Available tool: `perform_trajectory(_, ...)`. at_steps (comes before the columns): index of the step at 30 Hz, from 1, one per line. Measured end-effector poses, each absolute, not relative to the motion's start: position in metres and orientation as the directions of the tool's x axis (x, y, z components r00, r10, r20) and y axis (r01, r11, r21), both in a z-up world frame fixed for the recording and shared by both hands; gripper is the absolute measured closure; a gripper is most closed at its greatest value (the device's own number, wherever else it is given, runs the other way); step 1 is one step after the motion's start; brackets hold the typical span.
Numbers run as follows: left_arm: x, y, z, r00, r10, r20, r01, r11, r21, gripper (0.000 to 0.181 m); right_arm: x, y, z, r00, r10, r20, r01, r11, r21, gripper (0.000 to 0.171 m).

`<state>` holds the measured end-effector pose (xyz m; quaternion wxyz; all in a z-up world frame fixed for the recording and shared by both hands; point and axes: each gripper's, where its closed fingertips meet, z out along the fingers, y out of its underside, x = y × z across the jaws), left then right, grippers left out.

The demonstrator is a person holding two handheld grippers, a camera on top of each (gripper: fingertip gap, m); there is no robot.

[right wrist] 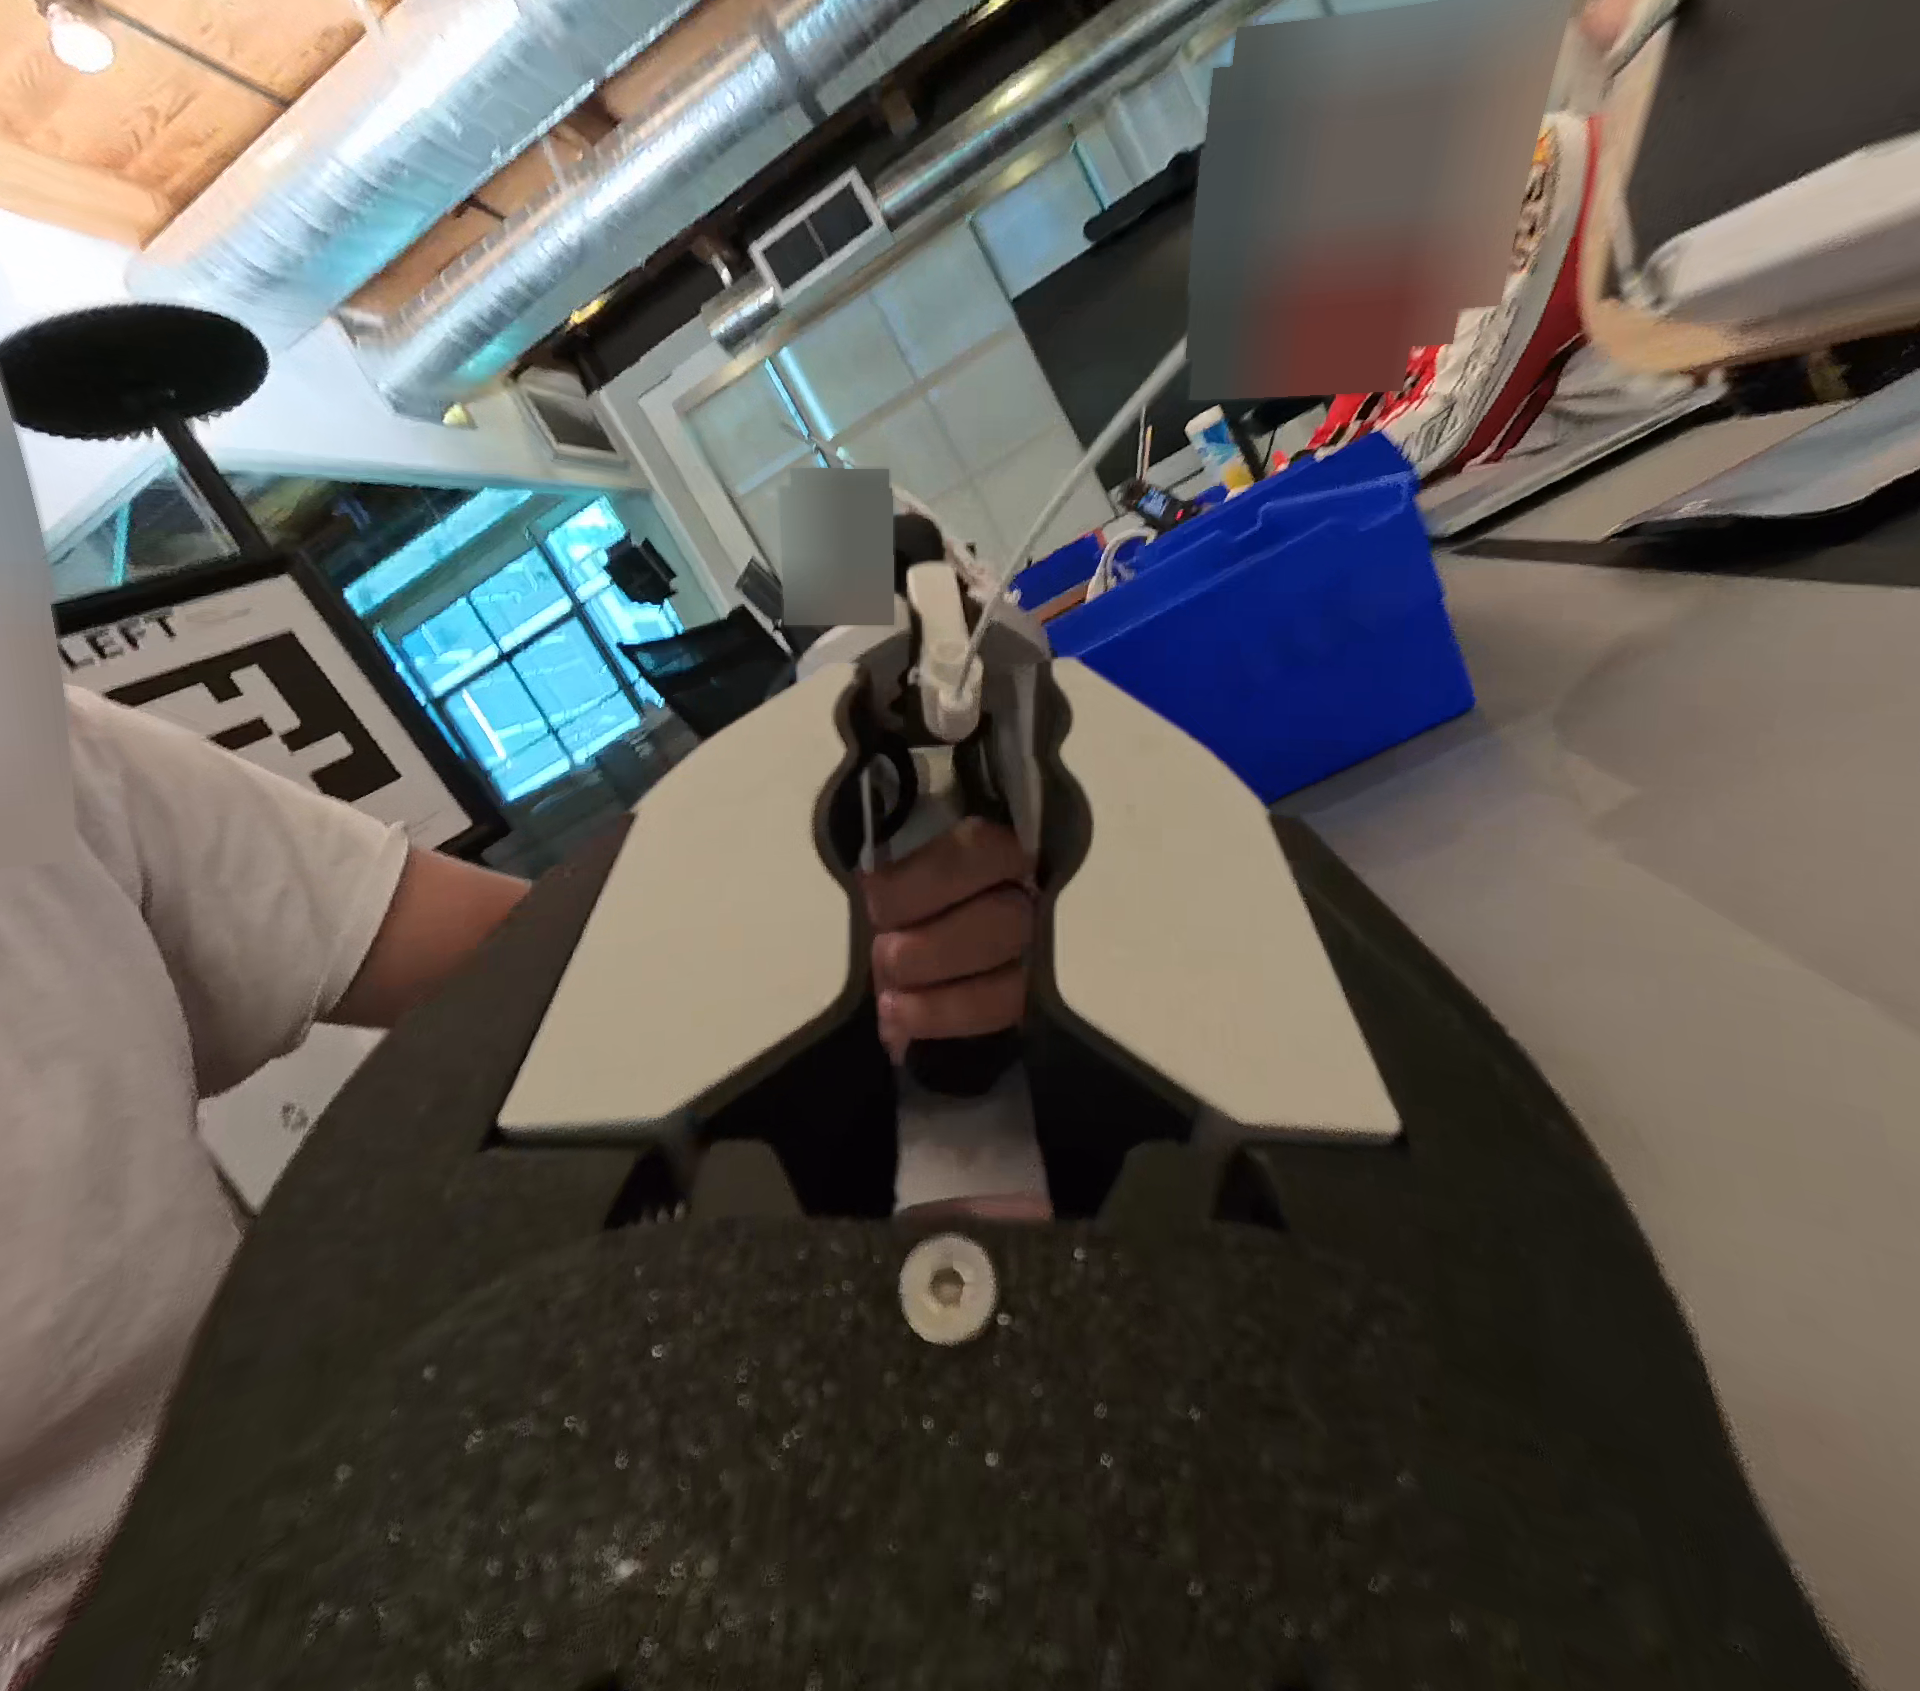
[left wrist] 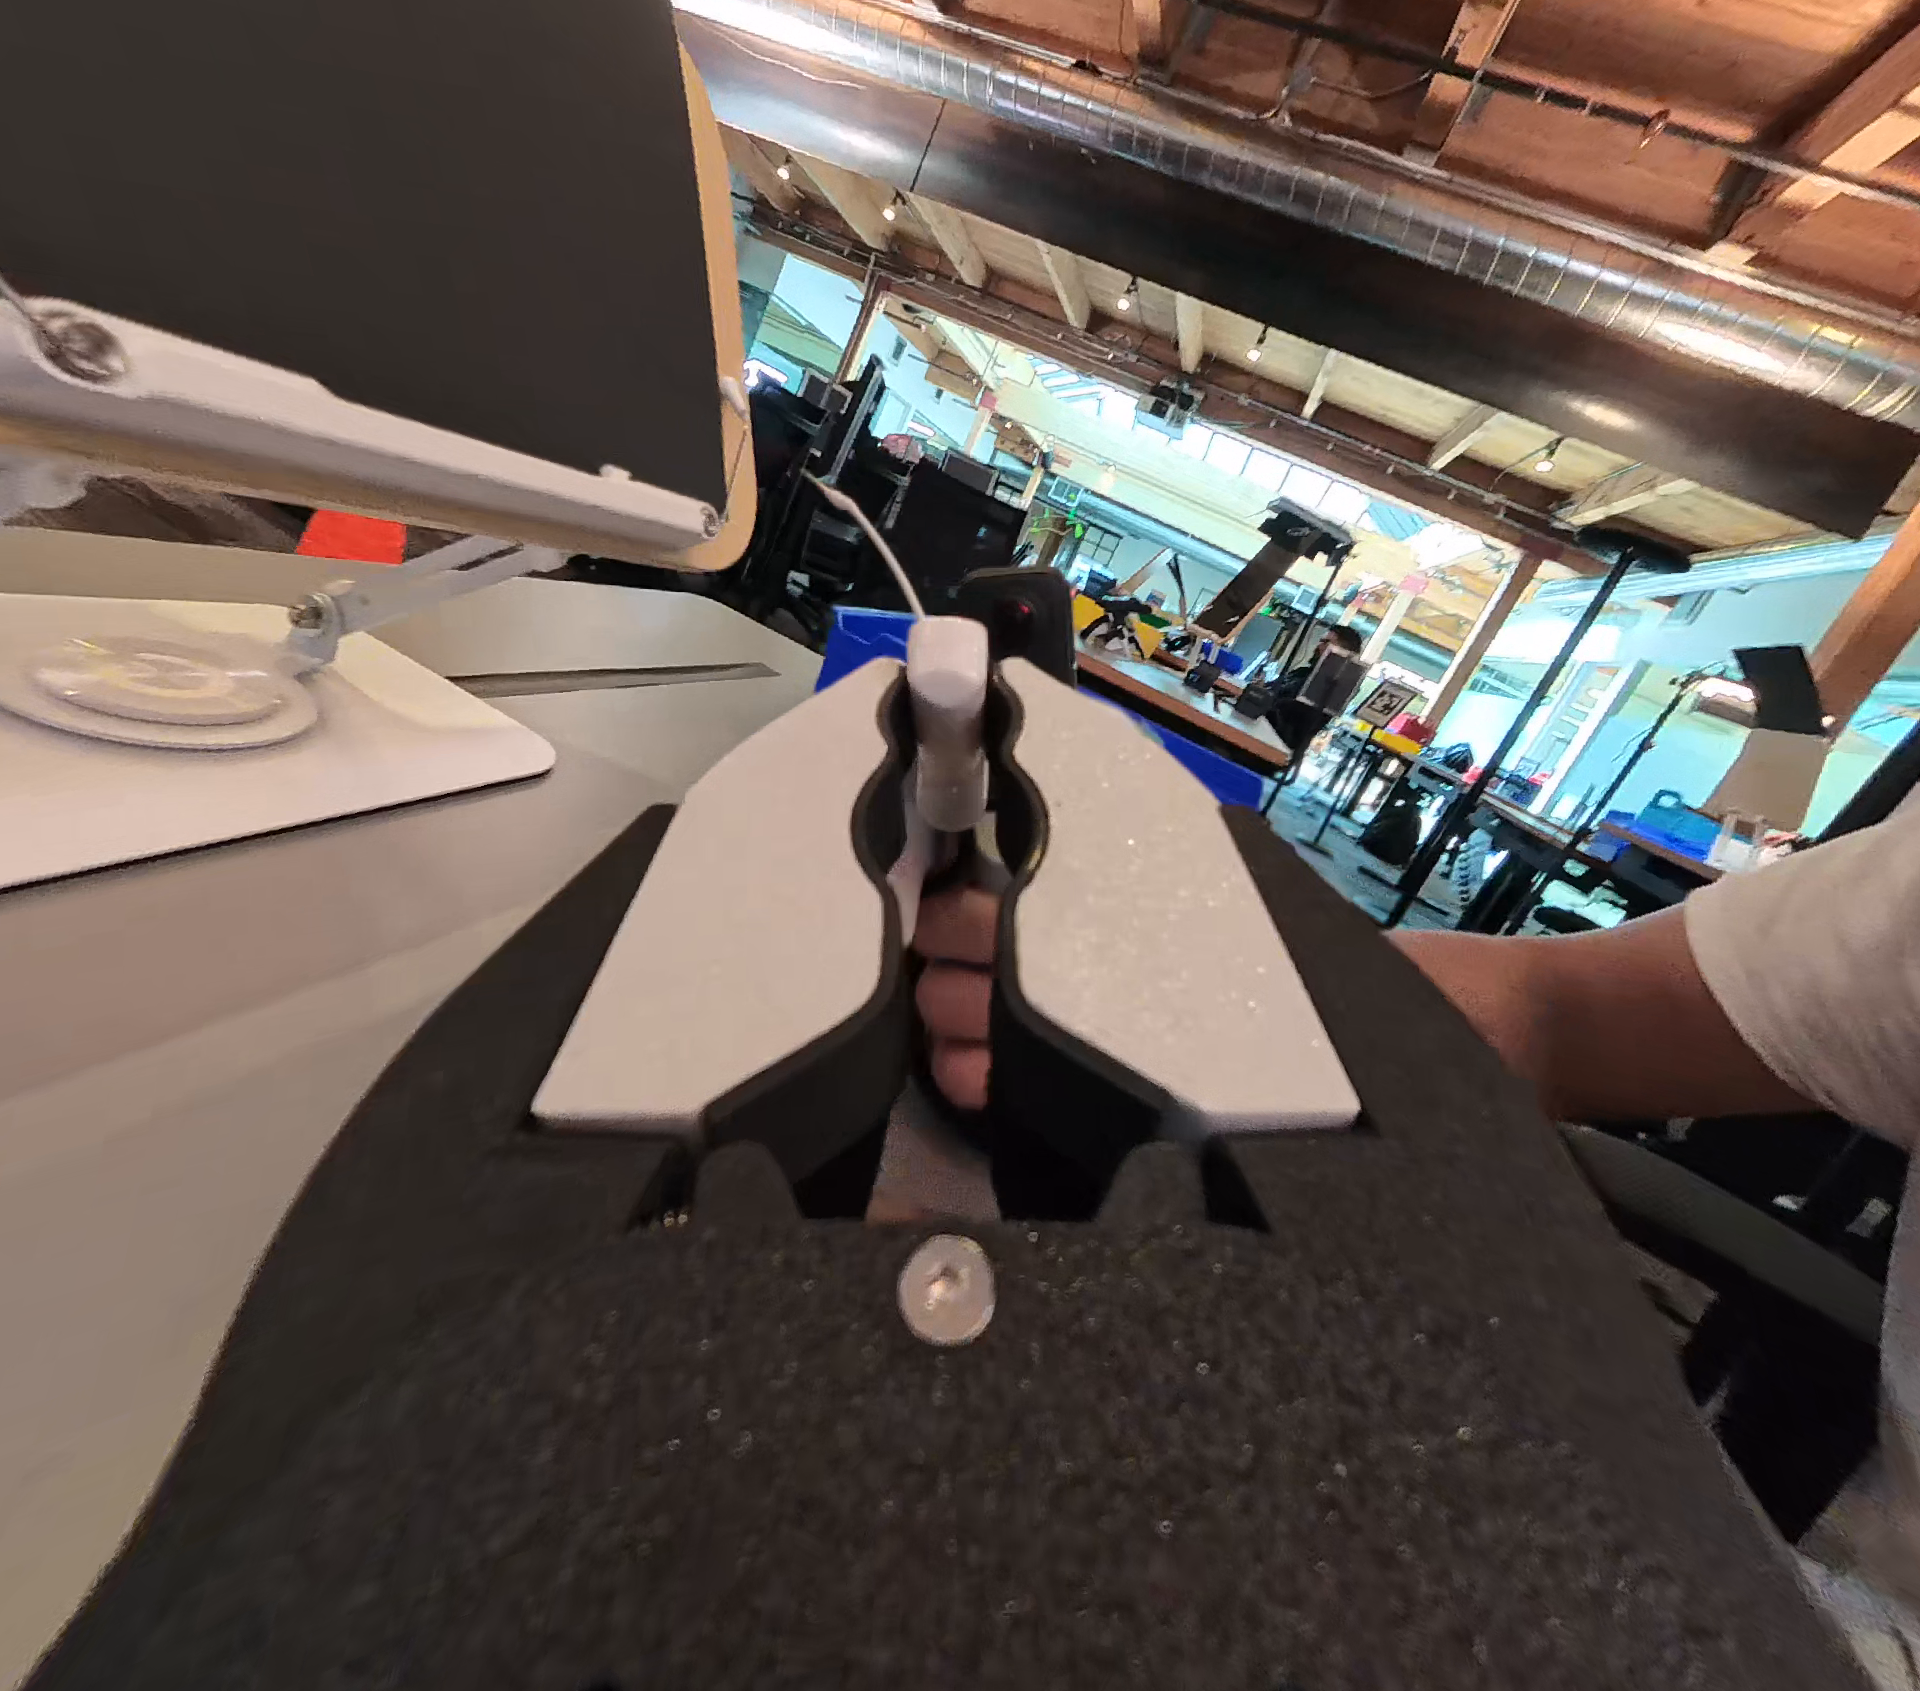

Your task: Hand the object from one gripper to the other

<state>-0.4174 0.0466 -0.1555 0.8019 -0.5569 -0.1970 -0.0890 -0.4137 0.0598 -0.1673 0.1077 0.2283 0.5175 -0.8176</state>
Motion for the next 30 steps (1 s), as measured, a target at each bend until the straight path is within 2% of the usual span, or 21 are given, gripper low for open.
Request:
perform_trajectory(3,-0.420,0.041,-0.157,0.915,0.104,0.390,0.336,0.336,-0.880,0.169,-0.427,0.081,-0.161,-0.848,0.069,-0.525,0.415,-0.529,-0.740,0.135)
perform_trajectory(8,-0.413,0.047,-0.160,0.923,0.084,0.375,0.334,0.305,-0.892,0.170,-0.442,0.116,-0.151,-0.783,-0.077,-0.617,0.489,-0.690,-0.534,0.136)
perform_trajectory(12,-0.406,0.053,-0.164,0.934,0.074,0.350,0.320,0.264,-0.910,0.169,-0.445,0.127,-0.148,-0.763,-0.145,-0.629,0.512,-0.729,-0.453,0.137)
perform_trajectory(13,-0.406,0.054,-0.165,0.936,0.079,0.343,0.314,0.256,-0.914,0.170,-0.444,0.128,-0.147,-0.769,-0.156,-0.620,0.511,-0.733,-0.449,0.147)
perform_trajectory(14,-0.406,0.054,-0.166,0.937,0.086,0.339,0.309,0.252,-0.917,0.170,-0.441,0.130,-0.145,-0.782,-0.161,-0.602,0.501,-0.737,-0.453,0.167)
perform_trajectory(15,-0.406,0.055,-0.167,0.938,0.089,0.336,0.306,0.247,-0.919,0.170,-0.442,0.131,-0.146,-0.783,-0.148,-0.604,0.492,-0.742,-0.455,0.168)
perform_trajectory(20,-0.403,0.059,-0.173,0.949,0.098,0.299,0.276,0.197,-0.941,0.170,-0.441,0.130,-0.144,-0.794,-0.102,-0.599,0.467,-0.733,-0.495,0.169)
perform_trajectory(23,-0.402,0.060,-0.174,0.954,0.117,0.275,0.251,0.189,-0.950,0.170,-0.442,0.123,-0.134,-0.806,0.037,-0.591,0.417,-0.674,-0.610,0.169)
perform_trajectory(27,-0.408,0.055,-0.170,0.958,0.197,0.207,0.168,0.198,-0.966,0.155,-0.436,0.106,-0.110,-0.846,0.284,-0.451,0.304,-0.438,-0.846,0.169)
perform_trajectory(30,-0.413,0.050,-0.165,0.956,0.254,0.146,0.101,0.181,-0.978,0.151,-0.429,0.093,-0.105,-0.864,0.397,-0.310,0.273,-0.148,-0.951,0.169)
